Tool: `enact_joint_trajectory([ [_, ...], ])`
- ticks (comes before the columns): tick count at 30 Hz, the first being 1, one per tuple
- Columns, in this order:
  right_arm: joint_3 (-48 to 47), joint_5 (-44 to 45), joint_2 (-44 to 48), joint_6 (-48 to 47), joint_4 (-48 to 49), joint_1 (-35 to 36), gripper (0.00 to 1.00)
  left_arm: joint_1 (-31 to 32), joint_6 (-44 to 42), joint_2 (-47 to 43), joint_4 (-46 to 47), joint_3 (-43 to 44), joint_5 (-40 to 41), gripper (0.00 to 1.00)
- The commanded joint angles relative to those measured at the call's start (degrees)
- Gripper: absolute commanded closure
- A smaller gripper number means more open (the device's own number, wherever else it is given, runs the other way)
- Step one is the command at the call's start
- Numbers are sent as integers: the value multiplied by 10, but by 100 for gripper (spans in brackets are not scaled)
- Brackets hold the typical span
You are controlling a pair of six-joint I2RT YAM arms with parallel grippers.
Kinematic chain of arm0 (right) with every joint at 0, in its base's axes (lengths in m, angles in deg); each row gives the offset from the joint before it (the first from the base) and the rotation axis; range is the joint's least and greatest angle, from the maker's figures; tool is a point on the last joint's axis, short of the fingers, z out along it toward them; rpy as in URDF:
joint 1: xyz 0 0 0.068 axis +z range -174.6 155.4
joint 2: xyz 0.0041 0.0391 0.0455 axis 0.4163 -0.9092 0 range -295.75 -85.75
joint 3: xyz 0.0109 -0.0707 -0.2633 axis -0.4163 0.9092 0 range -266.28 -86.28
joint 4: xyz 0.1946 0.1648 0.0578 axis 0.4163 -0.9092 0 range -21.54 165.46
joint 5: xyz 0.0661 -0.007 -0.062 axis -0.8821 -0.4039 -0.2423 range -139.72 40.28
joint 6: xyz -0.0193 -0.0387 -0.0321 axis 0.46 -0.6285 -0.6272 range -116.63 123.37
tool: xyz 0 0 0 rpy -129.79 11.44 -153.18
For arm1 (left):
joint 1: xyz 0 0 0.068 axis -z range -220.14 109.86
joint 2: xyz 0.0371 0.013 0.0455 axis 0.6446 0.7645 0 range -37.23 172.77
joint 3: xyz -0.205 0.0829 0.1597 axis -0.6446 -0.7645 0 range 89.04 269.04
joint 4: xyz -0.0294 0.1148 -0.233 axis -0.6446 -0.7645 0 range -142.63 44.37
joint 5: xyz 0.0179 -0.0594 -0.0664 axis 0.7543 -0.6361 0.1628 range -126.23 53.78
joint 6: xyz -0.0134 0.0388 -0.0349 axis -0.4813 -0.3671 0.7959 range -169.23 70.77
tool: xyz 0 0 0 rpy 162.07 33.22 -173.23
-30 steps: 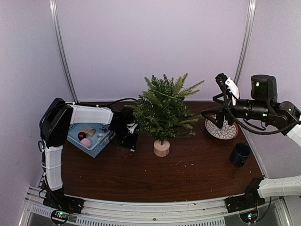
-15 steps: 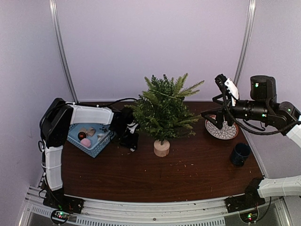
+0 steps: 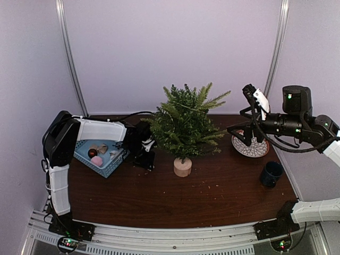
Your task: Decorate the small christmas tree
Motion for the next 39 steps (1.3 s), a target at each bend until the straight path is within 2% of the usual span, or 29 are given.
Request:
enact_joint_trajectory([
  [1,9,11,8,6,16,1,1,-4,-13,-3,-28,-20,25,65],
  [6,10,11,6,4,20,1,1,-3,-10,6,-22,-14,21,69],
  [12,7,10,0,1,20,1,1,-4,-10,10,-21,-5,16,79],
  [22,-1,15,-1,1,26,0,1,-51,-23,-70,-45,-14,18,86],
  [33,-13,26,-1,6,31,-2,0,-113,-43,-142,-124,59,45,87],
  [39,-22,37,-1,16,41,-7,1,-164,-70,-160,-157,155,79,87],
])
